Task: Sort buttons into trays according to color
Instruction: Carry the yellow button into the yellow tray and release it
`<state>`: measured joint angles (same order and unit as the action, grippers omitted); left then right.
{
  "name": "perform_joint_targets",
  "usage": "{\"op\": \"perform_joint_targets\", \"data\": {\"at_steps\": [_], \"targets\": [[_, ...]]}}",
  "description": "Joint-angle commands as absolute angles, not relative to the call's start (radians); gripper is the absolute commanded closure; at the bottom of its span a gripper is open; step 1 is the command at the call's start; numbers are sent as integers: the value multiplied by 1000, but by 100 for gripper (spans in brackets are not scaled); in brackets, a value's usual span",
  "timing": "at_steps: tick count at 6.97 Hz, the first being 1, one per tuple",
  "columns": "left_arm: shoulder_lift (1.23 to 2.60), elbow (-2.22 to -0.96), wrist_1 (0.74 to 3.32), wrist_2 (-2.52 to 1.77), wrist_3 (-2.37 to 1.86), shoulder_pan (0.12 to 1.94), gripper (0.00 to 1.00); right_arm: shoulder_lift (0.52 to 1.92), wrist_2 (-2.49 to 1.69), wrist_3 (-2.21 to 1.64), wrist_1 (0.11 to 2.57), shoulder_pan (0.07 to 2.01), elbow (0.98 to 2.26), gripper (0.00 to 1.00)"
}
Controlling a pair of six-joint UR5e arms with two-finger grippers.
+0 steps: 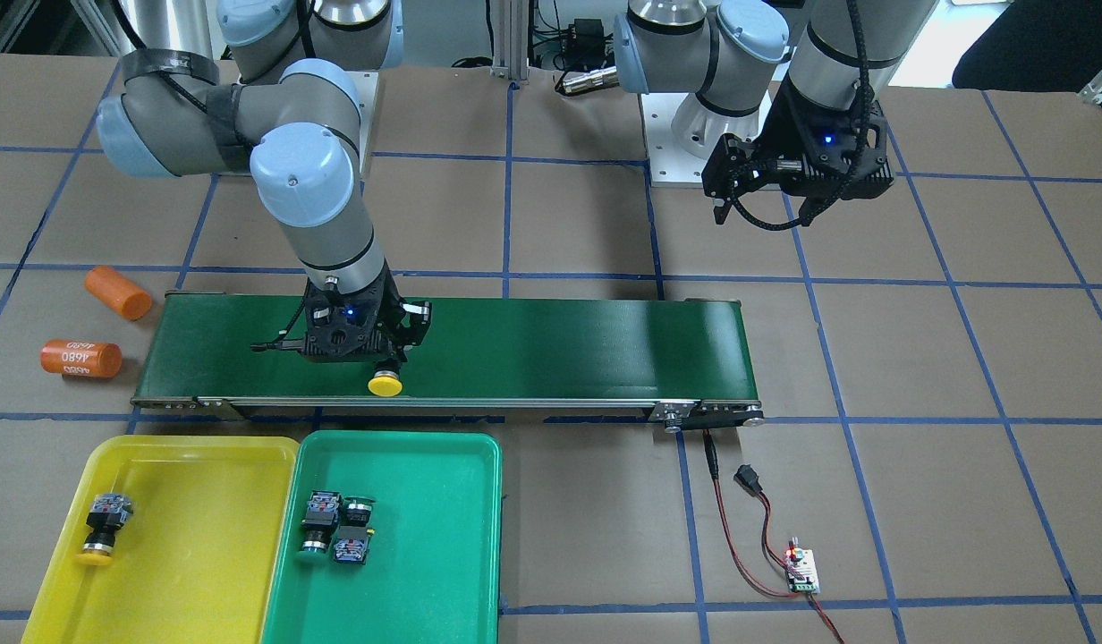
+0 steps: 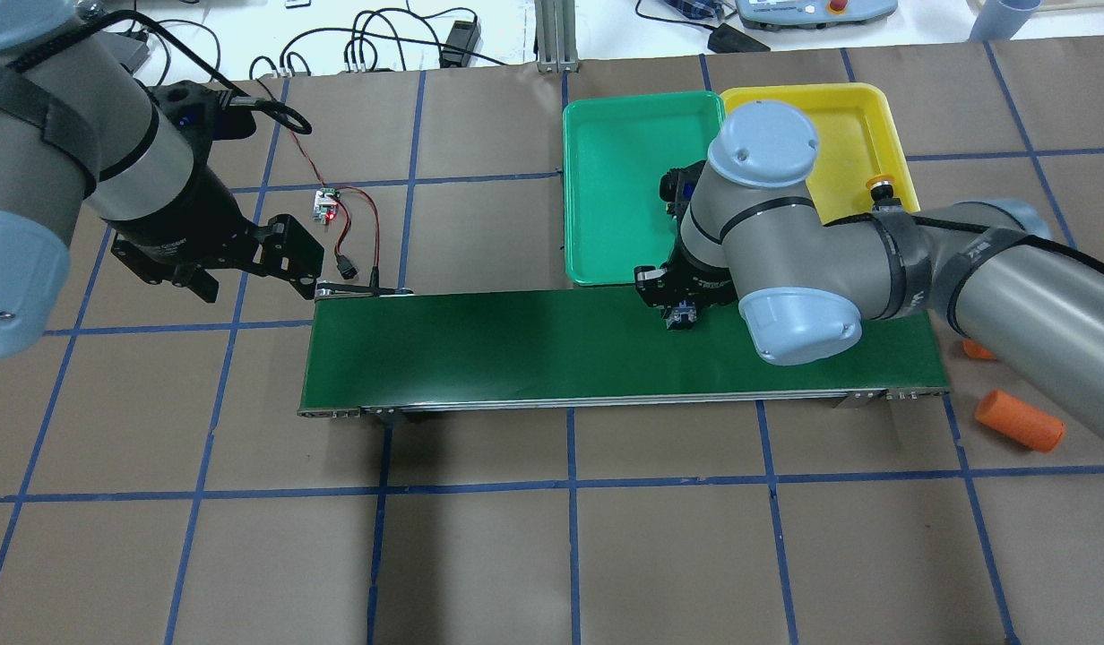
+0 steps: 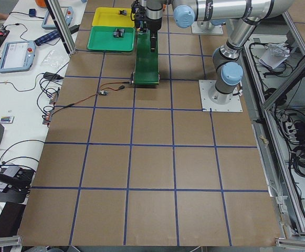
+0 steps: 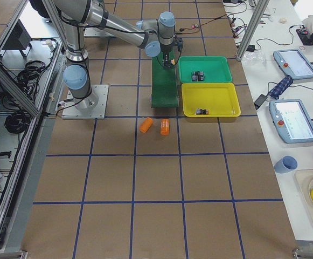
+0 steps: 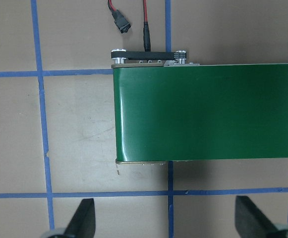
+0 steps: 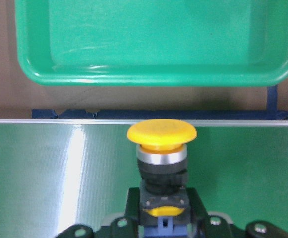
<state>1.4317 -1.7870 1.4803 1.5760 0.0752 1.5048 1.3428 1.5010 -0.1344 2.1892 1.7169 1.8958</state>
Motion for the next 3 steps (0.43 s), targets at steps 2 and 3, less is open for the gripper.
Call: {"op": "perform_joint_targets", "data": {"at_steps": [2, 3], "targets": [[1430, -1787, 1480, 1574, 75, 1506, 0, 1235, 1506, 59, 1976, 1532, 1626, 79], [1430, -1790, 1480, 1574, 75, 1506, 0, 1183, 1500, 124, 1992, 1443, 1606, 78]]}}
